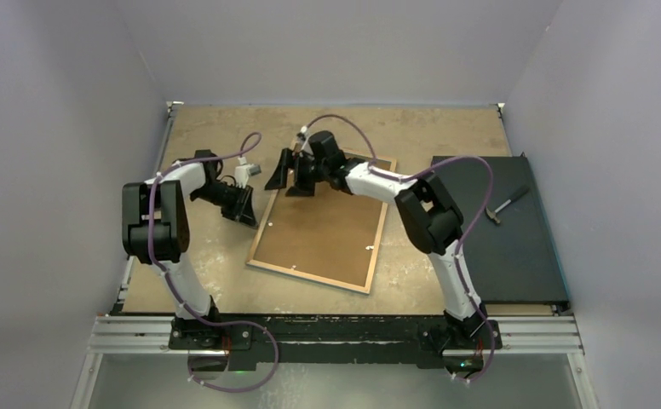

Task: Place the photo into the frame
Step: Install the photo frame at the center of the board, then adjust the photo frame at the center of the board.

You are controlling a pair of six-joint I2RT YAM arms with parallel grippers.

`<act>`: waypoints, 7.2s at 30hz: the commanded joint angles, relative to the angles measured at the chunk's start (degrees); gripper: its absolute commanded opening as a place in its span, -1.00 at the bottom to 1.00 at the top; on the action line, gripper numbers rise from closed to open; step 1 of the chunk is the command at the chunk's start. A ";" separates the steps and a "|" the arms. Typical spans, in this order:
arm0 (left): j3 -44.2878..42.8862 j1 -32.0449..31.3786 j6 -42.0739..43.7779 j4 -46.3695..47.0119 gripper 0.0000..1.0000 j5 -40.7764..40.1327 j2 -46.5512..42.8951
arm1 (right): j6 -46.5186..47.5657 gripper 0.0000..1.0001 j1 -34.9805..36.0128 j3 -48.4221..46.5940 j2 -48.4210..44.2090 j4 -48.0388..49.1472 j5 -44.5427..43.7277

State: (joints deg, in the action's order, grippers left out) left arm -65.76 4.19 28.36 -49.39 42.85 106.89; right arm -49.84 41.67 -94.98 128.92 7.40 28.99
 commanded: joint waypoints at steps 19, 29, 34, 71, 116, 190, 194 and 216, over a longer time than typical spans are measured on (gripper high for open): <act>-21.72 -3.23 -18.59 13.28 -0.27 3.59 12.39 | 6.52 0.64 -8.54 -4.81 0.60 -3.75 -8.21; -21.90 -3.83 -19.15 14.76 -0.57 3.30 15.94 | 3.25 0.56 -8.54 -8.99 6.28 -1.02 -6.09; -20.26 -3.83 -18.62 15.10 -0.75 3.53 16.39 | 1.94 0.49 -8.48 -12.14 9.85 -0.20 -5.66; -16.38 -6.39 -16.88 15.38 -0.84 1.49 15.36 | -7.23 0.33 -7.38 -15.82 18.07 7.26 -0.70; -15.62 -6.04 -15.18 14.21 -0.89 -0.04 12.89 | 6.48 0.34 -8.94 -18.04 15.66 -2.72 -1.22; 2.42 -10.72 4.71 6.23 -0.73 -16.20 -2.39 | 9.82 0.98 -24.02 15.91 -13.00 -3.93 -20.42; 3.07 -16.02 3.55 6.80 -0.72 -15.44 -2.04 | 10.05 0.98 -19.01 4.08 -4.98 -5.07 -17.30; -7.77 -21.75 5.88 -8.66 -0.31 -6.94 -6.91 | 13.89 0.98 -8.70 -15.15 2.19 -12.36 -13.04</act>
State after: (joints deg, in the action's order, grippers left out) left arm -65.21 -24.93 28.71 -61.87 34.74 105.19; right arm -35.94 31.48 -113.65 140.84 1.21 15.29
